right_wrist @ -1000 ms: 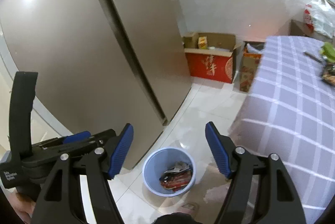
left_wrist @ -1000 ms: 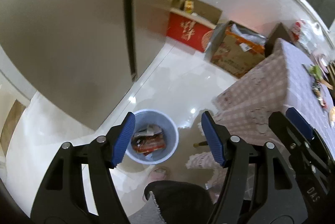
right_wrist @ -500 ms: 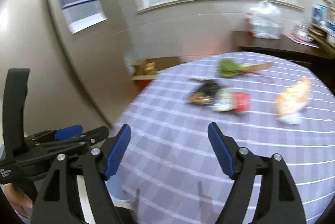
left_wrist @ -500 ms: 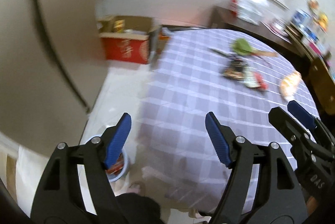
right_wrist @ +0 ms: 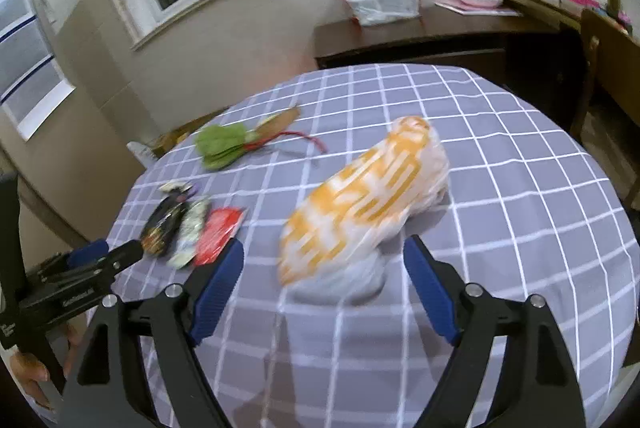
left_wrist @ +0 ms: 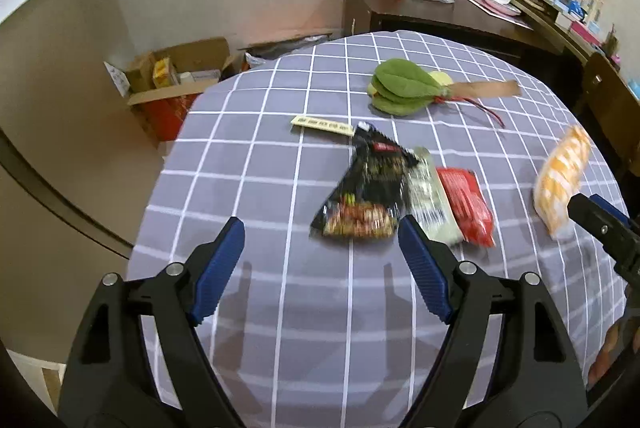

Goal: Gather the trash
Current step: 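Grasp the orange-printed plastic bag with the right tool while the left tool grasps a black packet, then carry both items over the bin and open the right tool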

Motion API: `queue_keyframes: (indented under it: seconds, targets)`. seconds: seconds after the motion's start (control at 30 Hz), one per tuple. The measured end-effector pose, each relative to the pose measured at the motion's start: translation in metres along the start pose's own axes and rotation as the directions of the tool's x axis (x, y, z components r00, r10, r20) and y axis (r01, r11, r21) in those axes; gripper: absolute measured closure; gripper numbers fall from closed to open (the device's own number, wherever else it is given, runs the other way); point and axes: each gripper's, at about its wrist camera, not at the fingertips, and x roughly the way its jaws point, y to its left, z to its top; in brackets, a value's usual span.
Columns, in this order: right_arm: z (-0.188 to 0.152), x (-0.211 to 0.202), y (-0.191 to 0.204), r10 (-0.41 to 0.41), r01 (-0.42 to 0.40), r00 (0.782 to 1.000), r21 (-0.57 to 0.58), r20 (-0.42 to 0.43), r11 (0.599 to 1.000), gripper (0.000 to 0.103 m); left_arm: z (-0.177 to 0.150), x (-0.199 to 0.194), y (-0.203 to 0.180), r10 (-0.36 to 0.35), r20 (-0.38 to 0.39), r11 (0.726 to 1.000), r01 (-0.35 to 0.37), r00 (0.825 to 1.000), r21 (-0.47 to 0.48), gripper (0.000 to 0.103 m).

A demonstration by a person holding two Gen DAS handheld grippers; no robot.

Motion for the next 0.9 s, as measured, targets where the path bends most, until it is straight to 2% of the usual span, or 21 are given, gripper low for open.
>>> queue_keyframes:
  seconds: [0.1,0.23,0.3,0.33,0.37,0.4,0.43,0.53,0.67,0.9]
  targets:
    - [0.011,0.015,-0.010,-0.010,0.010,1.000,0.021,-0.010,1.000,0.020,0.008,0.015,-0.004,-0.038,-0.016,0.999,0.038,0.999,0.006,0.025]
    - [0.021,0.030,-0.012,-0.002,0.002,1.000,0.017,-0.025,1.000,0.020,0.015,0.033,-0.008,-0.039,-0.034,0.999,0.040,0.999,0.020,0.025]
    - [0.022,0.038,-0.009,0.001,-0.001,0.999,0.006,-0.044,1.000,0.021,0.015,0.039,-0.008,-0.064,-0.058,0.998,0.065,0.996,0.017,0.025]
    - [0.021,0.042,-0.008,0.003,-0.003,0.999,-0.005,-0.050,1.000,0.021,0.015,0.040,-0.010,-0.062,-0.050,0.998,0.064,0.997,0.026,0.030]
    - [0.020,0.043,-0.004,-0.007,0.005,0.999,-0.025,-0.047,1.000,0.035,0.014,0.040,-0.013,-0.047,-0.035,0.998,0.049,0.998,0.046,0.034]
    - [0.018,0.044,0.001,-0.019,0.016,0.999,-0.057,-0.043,0.998,0.043,0.013,0.040,-0.014,-0.034,-0.026,0.998,0.036,0.999,0.061,0.042]
    - [0.018,0.044,0.004,-0.011,0.008,0.999,-0.065,-0.045,0.998,0.048,0.012,0.039,-0.013,-0.028,-0.020,0.998,0.029,0.999,0.063,0.059]
    - [0.014,0.042,0.011,0.002,-0.006,0.999,-0.083,-0.047,0.997,0.051,0.013,0.035,-0.007,-0.069,-0.021,0.997,0.069,0.997,0.026,0.073]
    - [0.009,0.029,0.022,0.027,-0.029,1.000,-0.105,-0.015,0.994,0.053,0.007,0.021,0.005,-0.083,-0.002,0.996,0.083,0.997,-0.013,0.079]
    - [-0.003,-0.012,0.060,0.111,-0.105,0.993,-0.149,0.029,0.983,0.053,-0.018,-0.017,0.032,-0.170,0.027,0.981,0.172,0.985,-0.089,0.080]
